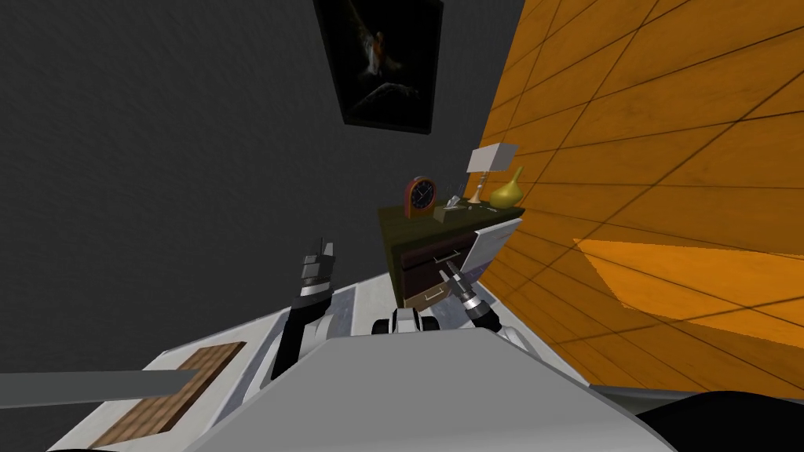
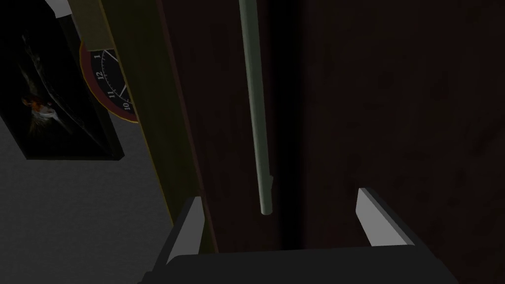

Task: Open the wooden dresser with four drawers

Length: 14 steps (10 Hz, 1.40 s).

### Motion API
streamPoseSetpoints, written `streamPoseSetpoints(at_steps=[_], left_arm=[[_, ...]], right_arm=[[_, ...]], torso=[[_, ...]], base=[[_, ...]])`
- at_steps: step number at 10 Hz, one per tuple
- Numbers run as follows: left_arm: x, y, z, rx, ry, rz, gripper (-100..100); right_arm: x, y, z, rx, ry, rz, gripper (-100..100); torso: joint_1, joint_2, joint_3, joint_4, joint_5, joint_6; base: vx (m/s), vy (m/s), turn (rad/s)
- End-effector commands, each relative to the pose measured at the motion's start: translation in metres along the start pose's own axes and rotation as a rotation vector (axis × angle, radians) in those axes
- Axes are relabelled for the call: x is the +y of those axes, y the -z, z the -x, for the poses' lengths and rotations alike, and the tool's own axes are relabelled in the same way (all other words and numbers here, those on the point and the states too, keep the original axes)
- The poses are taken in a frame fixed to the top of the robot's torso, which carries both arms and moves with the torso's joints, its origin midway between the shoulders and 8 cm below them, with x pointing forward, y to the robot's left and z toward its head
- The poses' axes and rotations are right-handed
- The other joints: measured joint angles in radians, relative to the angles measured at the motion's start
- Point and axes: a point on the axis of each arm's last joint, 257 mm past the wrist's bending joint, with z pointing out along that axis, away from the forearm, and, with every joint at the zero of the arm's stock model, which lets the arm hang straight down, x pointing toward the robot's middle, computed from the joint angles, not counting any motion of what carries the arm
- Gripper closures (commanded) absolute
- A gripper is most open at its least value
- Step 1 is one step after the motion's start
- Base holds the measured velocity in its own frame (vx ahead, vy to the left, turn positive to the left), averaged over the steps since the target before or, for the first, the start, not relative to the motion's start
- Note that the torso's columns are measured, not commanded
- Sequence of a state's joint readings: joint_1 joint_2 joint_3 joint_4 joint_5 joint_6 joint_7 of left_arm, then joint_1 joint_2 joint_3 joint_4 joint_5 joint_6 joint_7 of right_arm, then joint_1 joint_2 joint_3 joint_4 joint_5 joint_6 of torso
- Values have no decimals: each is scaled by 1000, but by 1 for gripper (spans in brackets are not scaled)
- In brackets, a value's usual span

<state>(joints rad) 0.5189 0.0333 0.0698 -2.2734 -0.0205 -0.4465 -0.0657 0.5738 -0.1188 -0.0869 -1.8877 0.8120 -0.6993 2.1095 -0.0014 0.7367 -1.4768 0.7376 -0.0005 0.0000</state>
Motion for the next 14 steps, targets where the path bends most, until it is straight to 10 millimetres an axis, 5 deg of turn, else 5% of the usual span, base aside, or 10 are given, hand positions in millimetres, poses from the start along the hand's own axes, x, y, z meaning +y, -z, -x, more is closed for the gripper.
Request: streamPoseSetpoints(at_steps=[1,4,8,9,10,13,14], left_arm=[[0,0,0,0,0,0,0],[0,0,0,0,0,0,0],[0,0,0,0,0,0,0],[0,0,0,0,0,0,0],[0,0,0,0,0,0,0],[0,0,0,0,0,0,0],[0,0,0,0,0,0,0]], right_arm=[[-13,-4,-4,36,-12,-25,-100],[-14,-5,-3,49,-24,-35,-100],[-25,-9,-59,122,-12,-38,-100],[-21,-7,-52,110,-12,-37,-100],[-19,-7,-34,89,-18,-34,100],[-14,-6,-3,50,-25,-35,100],[-12,-6,-14,62,-26,-33,100]], torso=[[1,1,0,0,0,0],[4,3,2,1,1,0],[3,2,1,1,1,0],[3,2,1,1,1,0],[-1,1,1,0,0,1],[-1,0,0,0,0,0],[1,2,1,0,0,0]], base=[[29,-45,-1],[3,-6,6],[-28,65,175],[-19,42,30],[21,-32,-263],[29,-75,-142],[9,-35,-29]])
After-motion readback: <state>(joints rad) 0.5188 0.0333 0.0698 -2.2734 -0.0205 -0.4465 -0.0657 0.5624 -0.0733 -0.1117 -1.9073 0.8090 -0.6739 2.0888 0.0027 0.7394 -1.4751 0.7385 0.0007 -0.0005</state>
